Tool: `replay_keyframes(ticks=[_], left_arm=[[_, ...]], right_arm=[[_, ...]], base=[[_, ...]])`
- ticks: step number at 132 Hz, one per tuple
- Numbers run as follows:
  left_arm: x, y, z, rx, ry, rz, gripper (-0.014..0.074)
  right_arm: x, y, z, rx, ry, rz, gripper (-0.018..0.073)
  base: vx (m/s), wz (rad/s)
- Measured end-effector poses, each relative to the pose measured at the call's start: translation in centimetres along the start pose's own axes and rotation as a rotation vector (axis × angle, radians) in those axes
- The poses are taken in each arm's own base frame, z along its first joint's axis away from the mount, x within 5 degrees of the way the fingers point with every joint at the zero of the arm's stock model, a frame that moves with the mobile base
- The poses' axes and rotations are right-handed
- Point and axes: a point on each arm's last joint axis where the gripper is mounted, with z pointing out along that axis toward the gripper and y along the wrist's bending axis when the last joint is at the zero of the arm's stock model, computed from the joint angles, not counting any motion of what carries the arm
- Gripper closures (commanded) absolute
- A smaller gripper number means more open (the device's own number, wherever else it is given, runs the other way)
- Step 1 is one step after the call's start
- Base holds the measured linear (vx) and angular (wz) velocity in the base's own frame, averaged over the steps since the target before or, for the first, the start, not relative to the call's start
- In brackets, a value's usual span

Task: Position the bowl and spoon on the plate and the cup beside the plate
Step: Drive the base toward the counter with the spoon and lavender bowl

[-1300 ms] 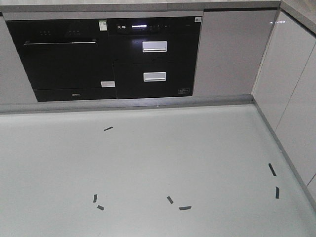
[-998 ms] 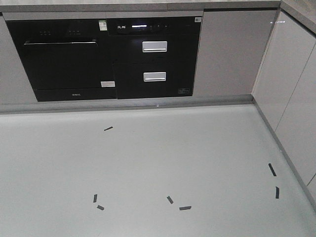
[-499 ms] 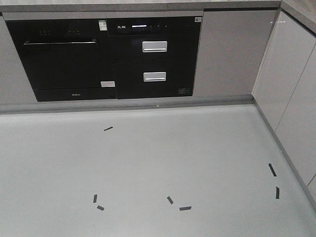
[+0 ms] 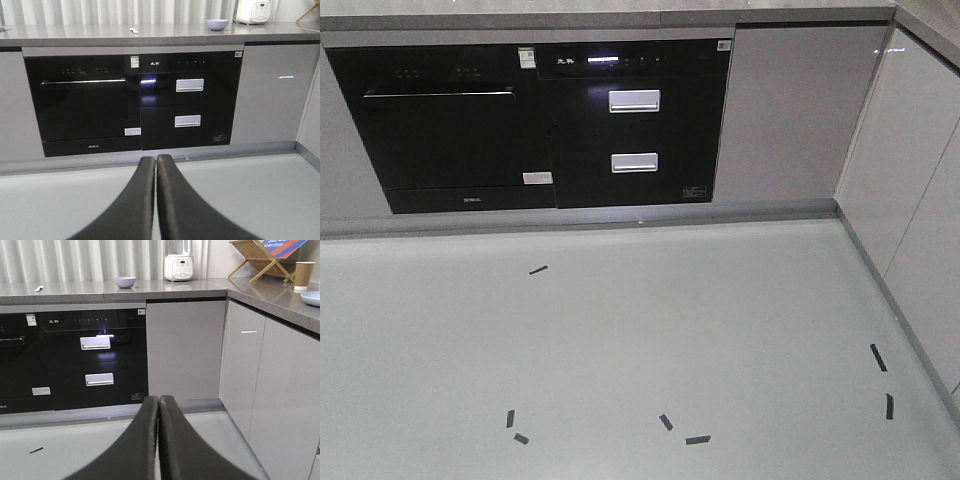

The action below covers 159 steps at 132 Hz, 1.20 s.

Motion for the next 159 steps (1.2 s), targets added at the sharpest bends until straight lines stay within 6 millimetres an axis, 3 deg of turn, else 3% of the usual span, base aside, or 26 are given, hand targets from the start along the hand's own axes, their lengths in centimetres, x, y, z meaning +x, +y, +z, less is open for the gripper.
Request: replay_keyframes(ticks=[159], left_arm=[[0.0,0.0,0.0,0.0,0.0,0.0,0.0603]], right_arm=[[0.0,0.0,0.0,0.0,0.0,0.0,0.0568]], base=[[0.17,0.0]])
